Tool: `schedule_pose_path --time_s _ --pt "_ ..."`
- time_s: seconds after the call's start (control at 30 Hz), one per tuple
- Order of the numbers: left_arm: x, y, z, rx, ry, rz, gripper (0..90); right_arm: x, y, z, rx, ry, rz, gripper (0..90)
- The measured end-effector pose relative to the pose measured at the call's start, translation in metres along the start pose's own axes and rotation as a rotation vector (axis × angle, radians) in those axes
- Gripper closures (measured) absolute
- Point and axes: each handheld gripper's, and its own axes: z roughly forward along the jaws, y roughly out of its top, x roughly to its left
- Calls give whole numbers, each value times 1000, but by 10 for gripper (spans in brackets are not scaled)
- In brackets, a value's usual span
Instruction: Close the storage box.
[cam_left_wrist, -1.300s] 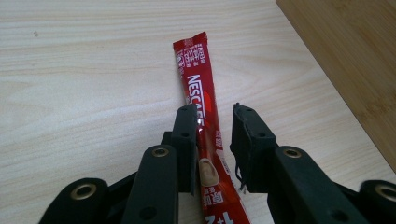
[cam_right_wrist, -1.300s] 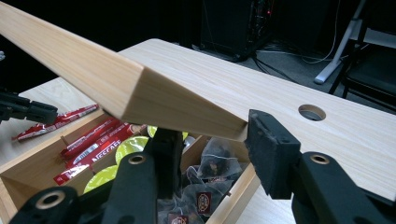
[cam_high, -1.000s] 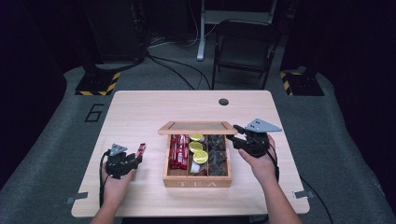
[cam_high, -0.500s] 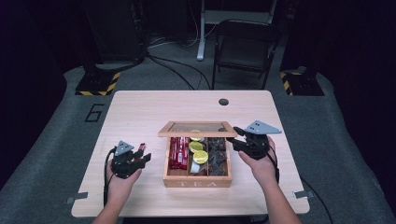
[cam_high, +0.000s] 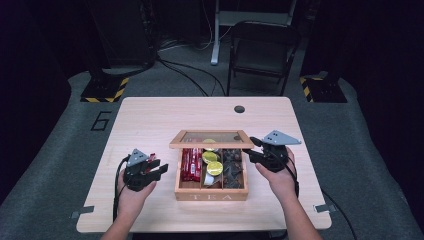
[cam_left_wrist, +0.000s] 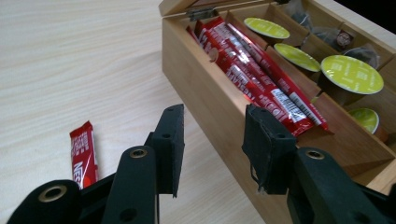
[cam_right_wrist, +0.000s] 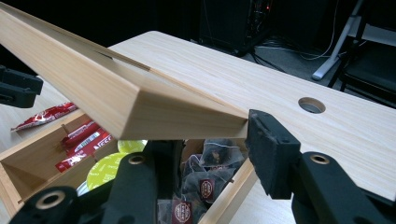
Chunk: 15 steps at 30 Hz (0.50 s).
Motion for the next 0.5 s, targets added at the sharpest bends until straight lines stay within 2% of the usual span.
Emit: schedule_pose_path --time_s 0.3,0.5 --pt "-13 12 -4 -17 -28 42 577 2 -4 -1 10 6 -5 561" --pt "-16 22 -13 -56 -47 23 573 2 -6 -2 13 7 2 560"
